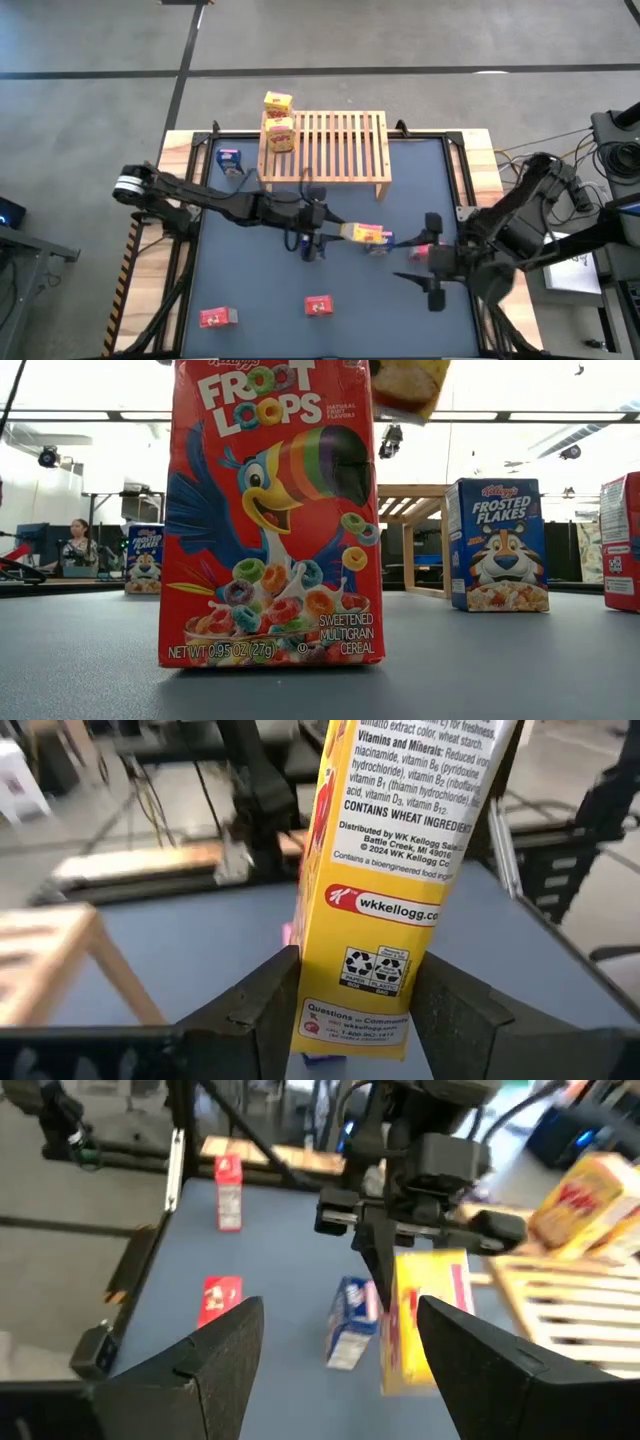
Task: Stack cereal on shelf
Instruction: Put the yellow cereal box on the shelf aligned with the other yellow cereal boxes
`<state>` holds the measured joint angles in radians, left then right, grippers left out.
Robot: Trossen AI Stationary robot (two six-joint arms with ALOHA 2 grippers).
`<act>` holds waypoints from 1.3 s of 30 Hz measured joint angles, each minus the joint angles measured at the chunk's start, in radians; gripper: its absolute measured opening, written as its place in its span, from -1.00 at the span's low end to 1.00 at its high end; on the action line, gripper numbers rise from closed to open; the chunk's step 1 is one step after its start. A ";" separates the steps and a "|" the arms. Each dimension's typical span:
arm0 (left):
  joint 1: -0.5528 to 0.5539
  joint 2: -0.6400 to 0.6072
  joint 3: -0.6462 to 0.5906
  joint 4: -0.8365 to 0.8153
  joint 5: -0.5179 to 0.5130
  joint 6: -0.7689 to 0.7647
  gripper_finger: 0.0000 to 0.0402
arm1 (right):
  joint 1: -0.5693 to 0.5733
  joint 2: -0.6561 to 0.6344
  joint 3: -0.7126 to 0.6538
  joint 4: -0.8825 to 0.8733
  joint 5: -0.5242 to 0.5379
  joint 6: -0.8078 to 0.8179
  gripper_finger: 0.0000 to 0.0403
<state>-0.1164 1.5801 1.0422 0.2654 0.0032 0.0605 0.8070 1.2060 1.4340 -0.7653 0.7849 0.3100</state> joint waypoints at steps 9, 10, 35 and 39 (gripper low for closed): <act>0.064 -0.311 -0.236 0.079 0.004 0.009 -0.22 | 0.089 -0.040 -0.071 -0.003 0.239 -0.036 0.20; 0.072 -0.354 -0.280 0.103 0.004 0.009 -0.22 | 0.091 -0.046 -0.088 0.004 0.250 -0.037 0.20; 0.422 -0.676 -0.645 0.370 0.181 -0.058 -0.19 | -0.113 -0.688 -0.777 0.835 -0.181 -0.575 0.18; 0.518 -0.677 -0.645 0.370 0.233 -0.071 -0.19 | -0.143 -0.772 -0.831 0.876 -0.184 -0.642 0.18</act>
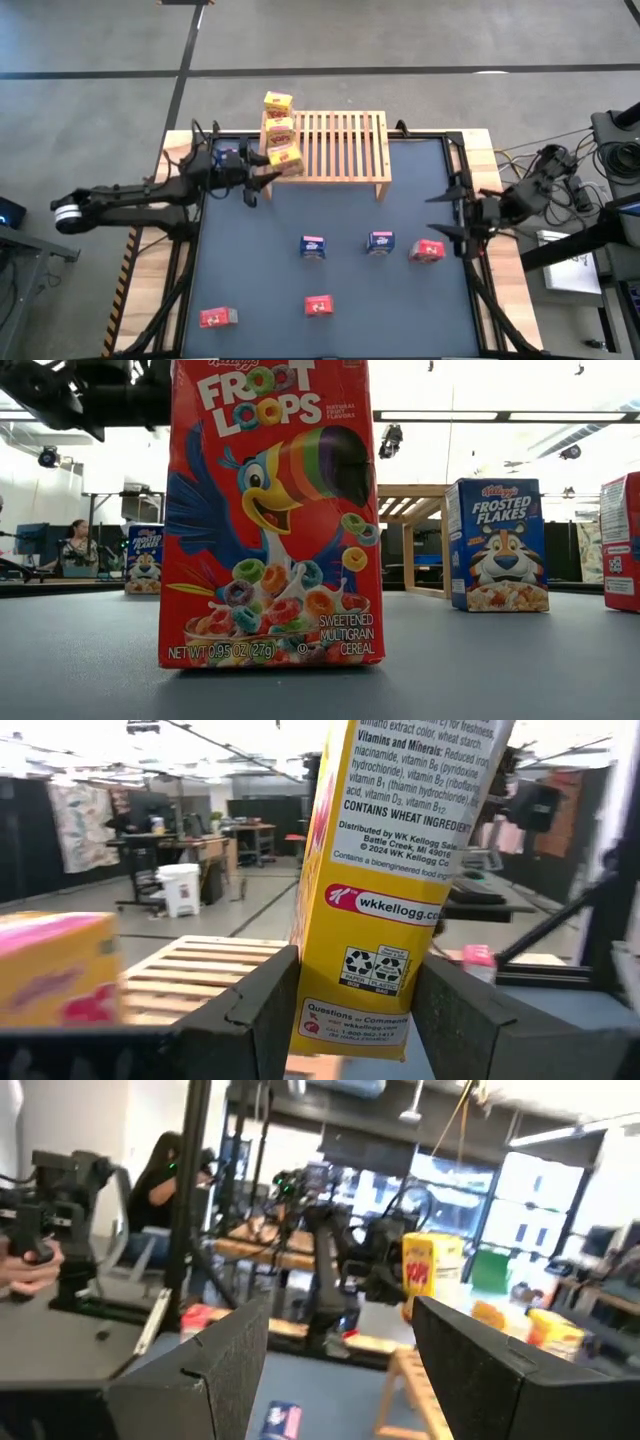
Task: Stack cereal on shelf
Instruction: Put the yellow cereal box on the shelf aligned with the other yellow cereal boxes
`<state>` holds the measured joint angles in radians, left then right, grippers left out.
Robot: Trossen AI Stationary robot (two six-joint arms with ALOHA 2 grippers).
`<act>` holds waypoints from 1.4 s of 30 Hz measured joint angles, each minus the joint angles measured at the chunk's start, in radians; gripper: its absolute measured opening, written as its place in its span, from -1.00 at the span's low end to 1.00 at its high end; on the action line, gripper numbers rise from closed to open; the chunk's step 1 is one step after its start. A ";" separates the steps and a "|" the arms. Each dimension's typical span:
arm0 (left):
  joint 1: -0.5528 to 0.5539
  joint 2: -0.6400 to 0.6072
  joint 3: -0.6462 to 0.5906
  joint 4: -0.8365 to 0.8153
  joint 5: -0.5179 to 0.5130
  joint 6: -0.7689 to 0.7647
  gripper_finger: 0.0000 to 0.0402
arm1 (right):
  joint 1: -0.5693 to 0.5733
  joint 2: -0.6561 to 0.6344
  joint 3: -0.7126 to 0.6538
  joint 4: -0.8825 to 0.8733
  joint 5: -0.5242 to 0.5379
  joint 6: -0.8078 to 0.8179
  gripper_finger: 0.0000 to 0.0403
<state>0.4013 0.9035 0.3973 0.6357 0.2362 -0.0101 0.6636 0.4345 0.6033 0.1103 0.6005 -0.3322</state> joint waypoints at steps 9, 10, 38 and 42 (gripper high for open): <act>0.098 0.009 0.000 -0.001 0.089 0.006 -0.19 | -0.040 -0.073 -0.044 0.012 0.000 -0.069 0.18; 0.100 0.010 0.000 -0.003 0.091 0.011 -0.19 | -0.044 -0.076 -0.052 0.003 0.000 -0.069 0.18; 0.283 -0.035 -0.101 -0.014 0.284 0.048 -0.19 | -0.165 -0.072 -0.095 0.004 0.000 -0.080 0.18; 0.349 -0.032 -0.168 0.127 0.326 -0.025 -0.19 | -0.168 -0.073 -0.095 0.003 0.000 -0.081 0.18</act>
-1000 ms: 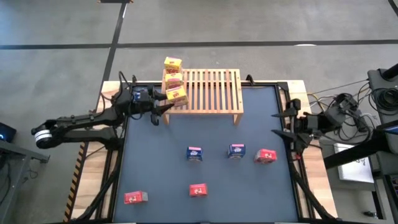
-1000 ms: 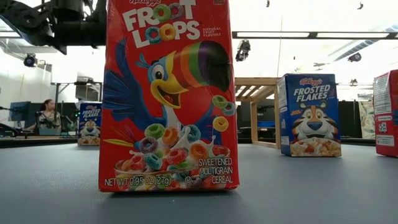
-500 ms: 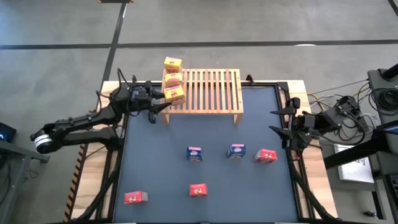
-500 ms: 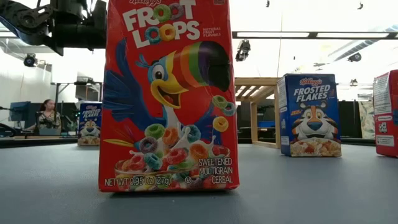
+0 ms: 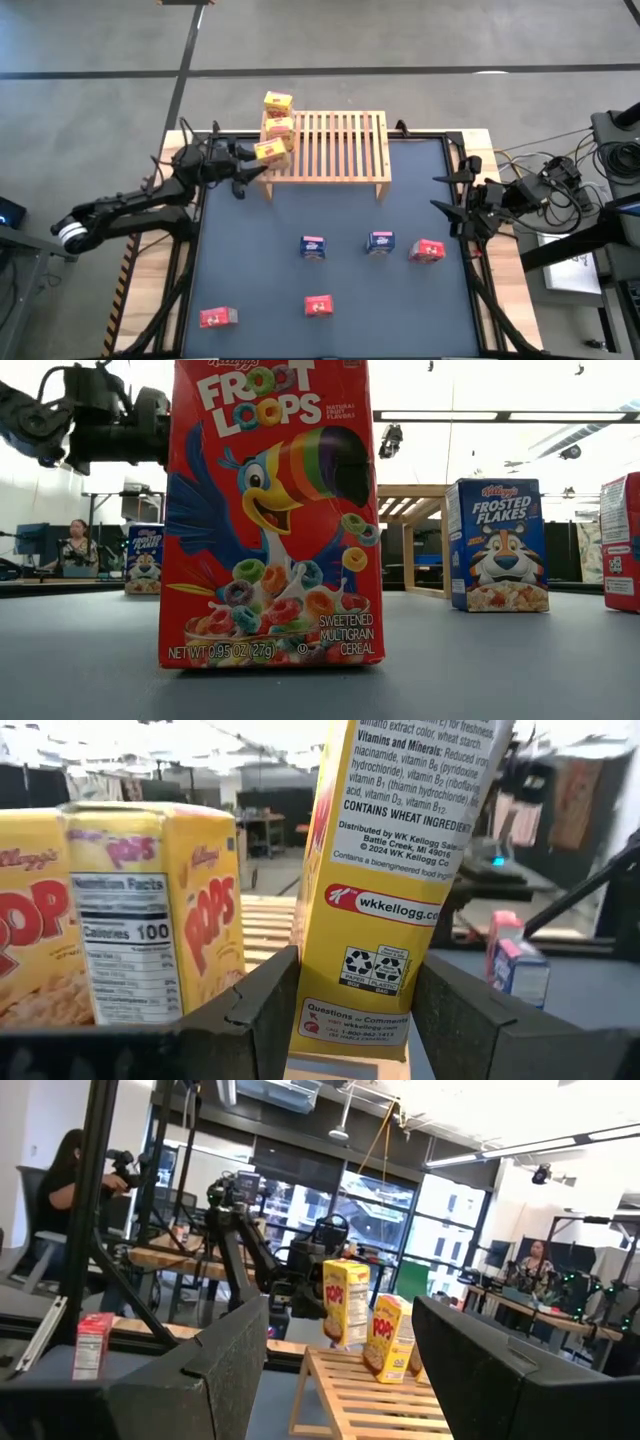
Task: Stack cereal on shelf
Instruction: Put the yellow cereal box on the shelf aligned with the other yellow cereal boxes
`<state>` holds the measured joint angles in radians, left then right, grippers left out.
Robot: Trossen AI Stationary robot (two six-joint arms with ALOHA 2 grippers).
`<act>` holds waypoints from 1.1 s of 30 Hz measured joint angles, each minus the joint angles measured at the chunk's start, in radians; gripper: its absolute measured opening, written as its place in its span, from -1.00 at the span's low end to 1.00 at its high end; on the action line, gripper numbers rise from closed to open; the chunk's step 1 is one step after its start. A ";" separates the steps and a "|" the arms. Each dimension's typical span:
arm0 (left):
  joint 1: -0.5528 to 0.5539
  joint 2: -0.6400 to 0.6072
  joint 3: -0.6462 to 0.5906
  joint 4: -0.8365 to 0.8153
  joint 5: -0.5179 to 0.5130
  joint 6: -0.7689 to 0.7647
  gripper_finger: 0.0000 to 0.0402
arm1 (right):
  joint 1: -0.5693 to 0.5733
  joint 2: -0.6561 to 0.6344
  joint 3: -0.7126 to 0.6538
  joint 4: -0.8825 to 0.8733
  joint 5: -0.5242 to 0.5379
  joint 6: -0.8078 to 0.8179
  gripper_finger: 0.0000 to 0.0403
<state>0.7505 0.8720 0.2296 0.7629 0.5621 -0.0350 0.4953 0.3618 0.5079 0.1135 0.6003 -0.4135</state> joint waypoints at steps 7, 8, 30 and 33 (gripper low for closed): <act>0.081 0.022 -0.010 0.026 0.162 -0.061 -0.19 | -0.003 0.000 0.000 0.000 -0.002 -0.006 0.18; 0.085 0.027 -0.010 0.026 0.163 -0.061 -0.19 | -0.005 0.000 0.000 0.000 -0.002 -0.006 0.18; 0.138 0.343 0.072 0.136 0.328 -0.070 -0.19 | -0.006 0.000 0.000 0.004 -0.002 0.021 0.18; 0.145 0.378 0.088 0.137 0.368 -0.078 -0.19 | -0.006 0.000 0.000 0.004 -0.001 0.028 0.18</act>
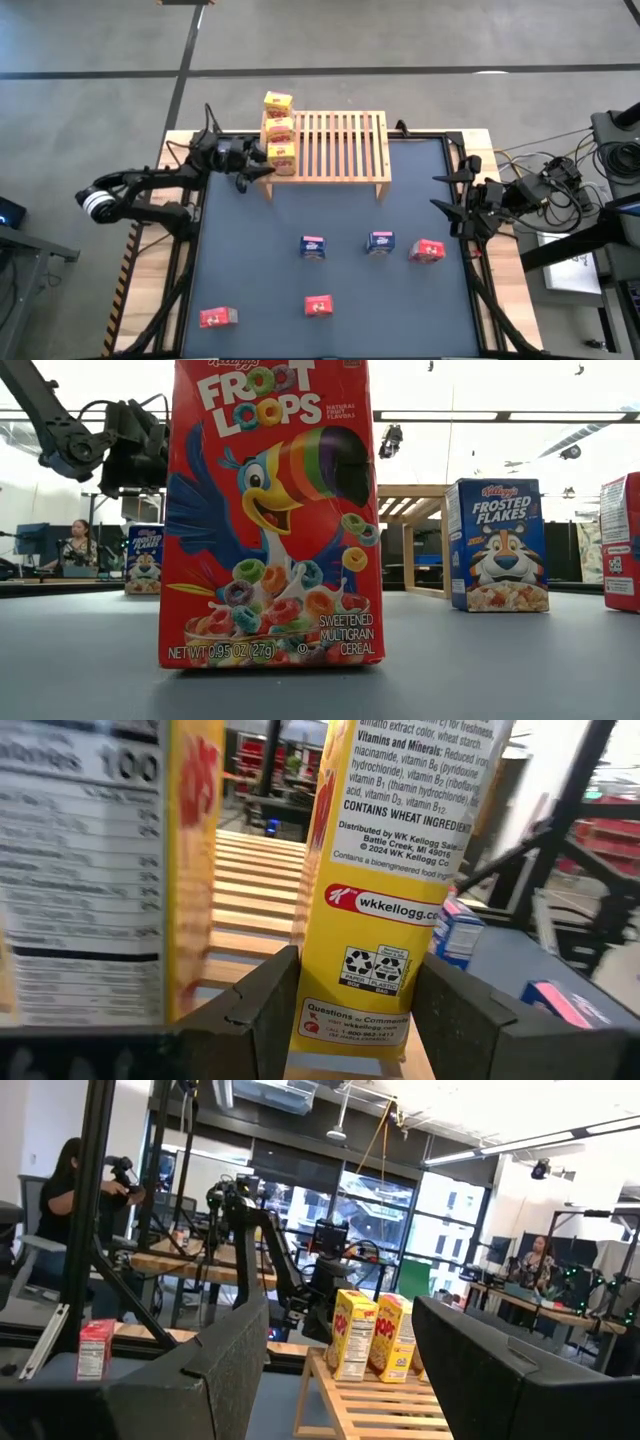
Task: Stack cereal on shelf
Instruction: Put the yellow cereal box on the shelf aligned with the other yellow cereal boxes
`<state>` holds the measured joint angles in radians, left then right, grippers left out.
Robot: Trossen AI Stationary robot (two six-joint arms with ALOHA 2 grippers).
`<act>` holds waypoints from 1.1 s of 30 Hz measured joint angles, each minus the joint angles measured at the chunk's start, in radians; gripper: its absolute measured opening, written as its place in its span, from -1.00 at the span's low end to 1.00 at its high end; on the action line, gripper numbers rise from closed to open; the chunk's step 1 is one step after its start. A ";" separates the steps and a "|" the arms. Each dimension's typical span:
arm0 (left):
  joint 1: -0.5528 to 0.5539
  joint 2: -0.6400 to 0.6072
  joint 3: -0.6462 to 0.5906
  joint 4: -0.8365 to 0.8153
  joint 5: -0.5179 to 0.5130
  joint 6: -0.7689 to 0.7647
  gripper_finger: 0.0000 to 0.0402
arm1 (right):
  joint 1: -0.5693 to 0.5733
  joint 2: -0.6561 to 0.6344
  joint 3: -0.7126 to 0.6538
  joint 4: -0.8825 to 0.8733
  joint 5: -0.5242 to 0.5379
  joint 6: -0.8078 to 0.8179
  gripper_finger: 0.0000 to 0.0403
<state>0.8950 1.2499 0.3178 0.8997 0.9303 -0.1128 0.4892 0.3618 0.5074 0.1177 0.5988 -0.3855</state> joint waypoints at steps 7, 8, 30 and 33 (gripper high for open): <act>0.018 0.011 0.007 0.002 0.008 0.011 -0.19 | 0.000 0.000 -0.005 -0.008 0.001 0.008 0.18; 0.020 0.007 0.007 0.000 0.007 0.011 -0.19 | 0.000 0.000 -0.005 -0.008 0.001 0.009 0.18; 0.062 -0.034 0.005 -0.068 0.005 -0.031 0.19 | 0.000 0.000 -0.005 -0.008 0.002 0.020 0.18; 0.089 -0.066 0.005 -0.118 0.017 -0.031 0.21 | 0.001 0.000 -0.005 -0.008 0.002 0.022 0.18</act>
<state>0.9836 1.1840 0.3225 0.7821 0.9473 -0.1440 0.4900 0.3618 0.5026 0.1093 0.6011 -0.3637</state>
